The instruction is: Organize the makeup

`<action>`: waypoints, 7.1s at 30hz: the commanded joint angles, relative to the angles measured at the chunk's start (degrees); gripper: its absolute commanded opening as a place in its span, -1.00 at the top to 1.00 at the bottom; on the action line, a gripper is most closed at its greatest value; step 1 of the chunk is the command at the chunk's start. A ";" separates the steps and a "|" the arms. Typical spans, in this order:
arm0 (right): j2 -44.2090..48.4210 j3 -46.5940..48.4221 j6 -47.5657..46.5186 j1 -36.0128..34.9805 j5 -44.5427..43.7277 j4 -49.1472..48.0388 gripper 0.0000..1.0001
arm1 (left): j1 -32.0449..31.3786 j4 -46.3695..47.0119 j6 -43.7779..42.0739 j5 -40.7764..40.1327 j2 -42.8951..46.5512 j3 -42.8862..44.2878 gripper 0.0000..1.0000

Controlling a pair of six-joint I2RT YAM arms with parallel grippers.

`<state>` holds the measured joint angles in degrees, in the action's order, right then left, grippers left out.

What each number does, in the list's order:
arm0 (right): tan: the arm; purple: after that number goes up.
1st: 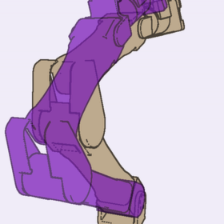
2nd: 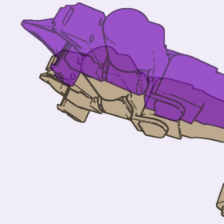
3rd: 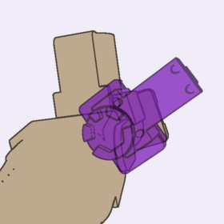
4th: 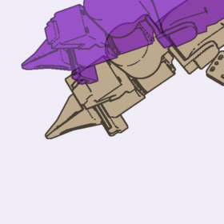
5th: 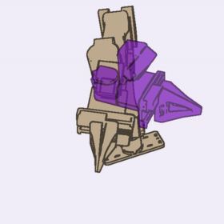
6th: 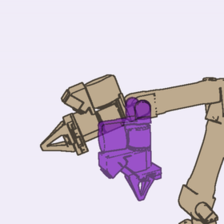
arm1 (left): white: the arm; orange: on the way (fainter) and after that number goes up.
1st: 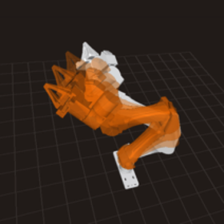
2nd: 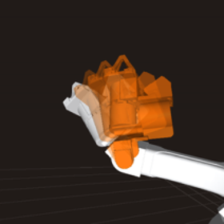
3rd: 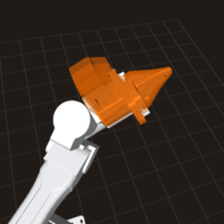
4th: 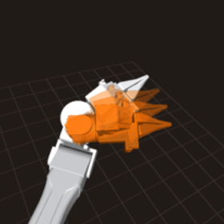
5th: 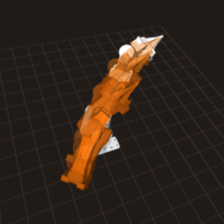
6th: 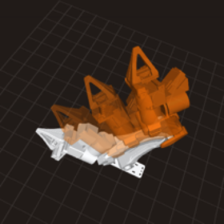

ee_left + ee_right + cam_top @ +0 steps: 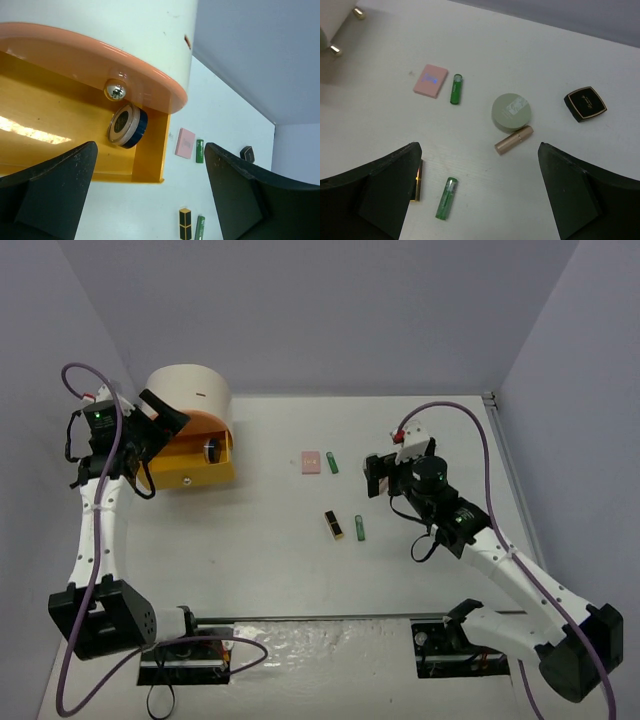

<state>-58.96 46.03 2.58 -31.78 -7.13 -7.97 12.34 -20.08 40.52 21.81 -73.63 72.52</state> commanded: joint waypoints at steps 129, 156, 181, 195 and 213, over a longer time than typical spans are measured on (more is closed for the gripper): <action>-9.32 9.83 -11.87 -17.21 17.94 -10.82 -1.00 | -35.42 -0.87 -2.90 -3.91 16.21 -8.66 1.00; 7.63 -3.58 -7.94 -10.23 0.69 -7.05 -1.00 | 2.63 8.14 9.04 -8.20 -2.52 -2.73 0.94; 8.41 -3.84 -7.85 -10.22 -1.91 -6.89 -1.00 | 2.87 8.35 14.51 -8.89 -8.64 -1.60 -0.10; 7.03 -0.63 -6.54 -9.19 -5.95 -4.87 -1.00 | 2.87 0.45 7.87 -11.40 -1.12 3.66 -0.16; -10.65 10.56 3.61 18.87 4.93 0.05 -1.00 | -1.71 -8.35 -10.07 -0.99 12.36 -2.05 -0.50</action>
<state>-62.76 51.24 2.44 -19.12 -7.40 -6.25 13.90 -25.80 40.43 16.87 -66.66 72.20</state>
